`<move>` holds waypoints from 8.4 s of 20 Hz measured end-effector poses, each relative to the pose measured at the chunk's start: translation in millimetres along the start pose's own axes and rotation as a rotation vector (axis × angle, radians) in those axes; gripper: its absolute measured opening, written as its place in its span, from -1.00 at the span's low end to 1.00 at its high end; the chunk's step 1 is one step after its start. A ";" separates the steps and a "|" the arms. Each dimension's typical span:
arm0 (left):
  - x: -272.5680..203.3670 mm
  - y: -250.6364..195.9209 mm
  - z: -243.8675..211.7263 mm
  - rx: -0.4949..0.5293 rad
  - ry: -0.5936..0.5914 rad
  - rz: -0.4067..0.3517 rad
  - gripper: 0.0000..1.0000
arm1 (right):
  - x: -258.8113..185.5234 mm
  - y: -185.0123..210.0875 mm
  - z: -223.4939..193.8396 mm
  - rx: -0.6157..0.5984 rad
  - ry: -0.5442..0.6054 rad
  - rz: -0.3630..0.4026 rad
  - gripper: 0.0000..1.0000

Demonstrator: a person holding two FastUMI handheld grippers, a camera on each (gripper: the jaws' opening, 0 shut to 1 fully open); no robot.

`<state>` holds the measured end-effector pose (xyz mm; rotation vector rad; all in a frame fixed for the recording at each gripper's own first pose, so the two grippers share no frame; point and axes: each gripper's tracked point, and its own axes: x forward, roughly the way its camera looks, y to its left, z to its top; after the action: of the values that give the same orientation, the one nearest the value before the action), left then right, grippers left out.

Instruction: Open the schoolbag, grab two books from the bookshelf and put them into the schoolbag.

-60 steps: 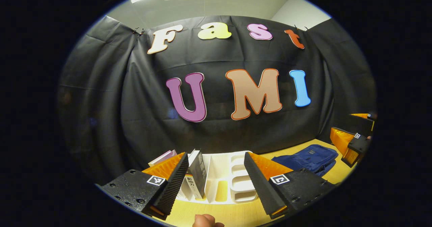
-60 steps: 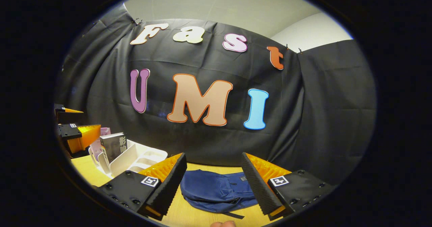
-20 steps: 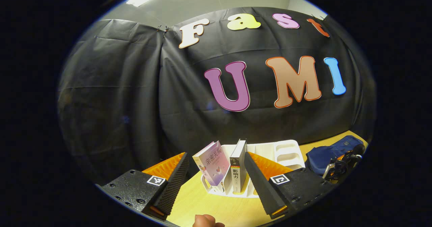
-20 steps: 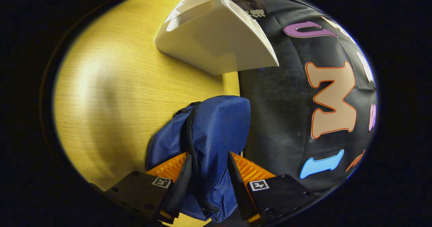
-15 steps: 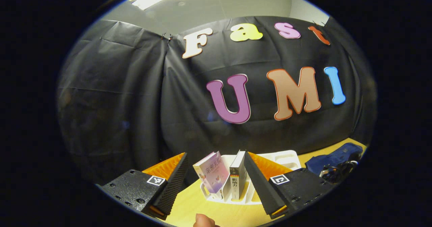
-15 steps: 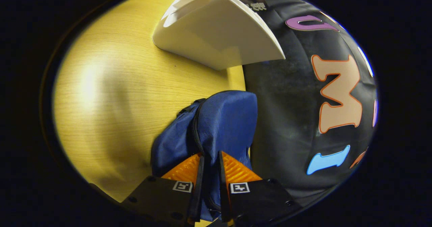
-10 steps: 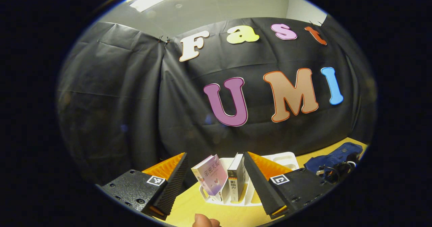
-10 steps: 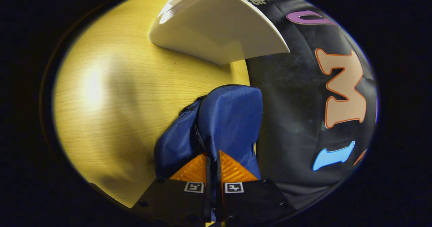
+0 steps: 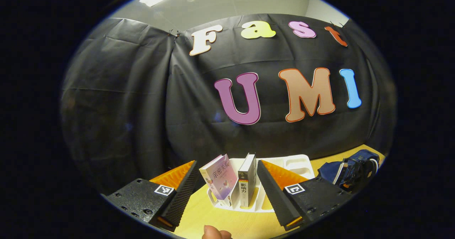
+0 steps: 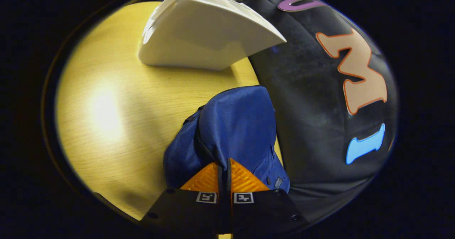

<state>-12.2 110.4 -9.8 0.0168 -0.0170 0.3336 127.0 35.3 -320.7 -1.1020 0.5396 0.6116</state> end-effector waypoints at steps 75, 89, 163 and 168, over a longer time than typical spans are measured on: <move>178.6 -71.9 -170.0 0.207 1.279 -0.456 -0.22 | -66.0 -141.9 -52.7 1.906 -0.245 0.047 -0.91; 182.8 -59.6 -149.3 0.226 1.183 -0.531 -0.36 | -67.4 -143.4 -53.8 1.912 -0.246 0.046 -0.94; 95.2 -388.2 -84.2 -0.747 1.269 -0.892 -0.44 | -69.5 -142.5 -53.8 1.930 -0.259 0.072 -0.92; 88.6 -413.4 -102.8 -0.739 1.299 -0.882 -0.41 | -69.7 -142.9 -53.7 1.931 -0.266 0.067 -0.94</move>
<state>208.4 -249.2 -116.4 -0.9023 1.1253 -0.6056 170.6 -73.4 -200.5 0.8109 0.6233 0.0706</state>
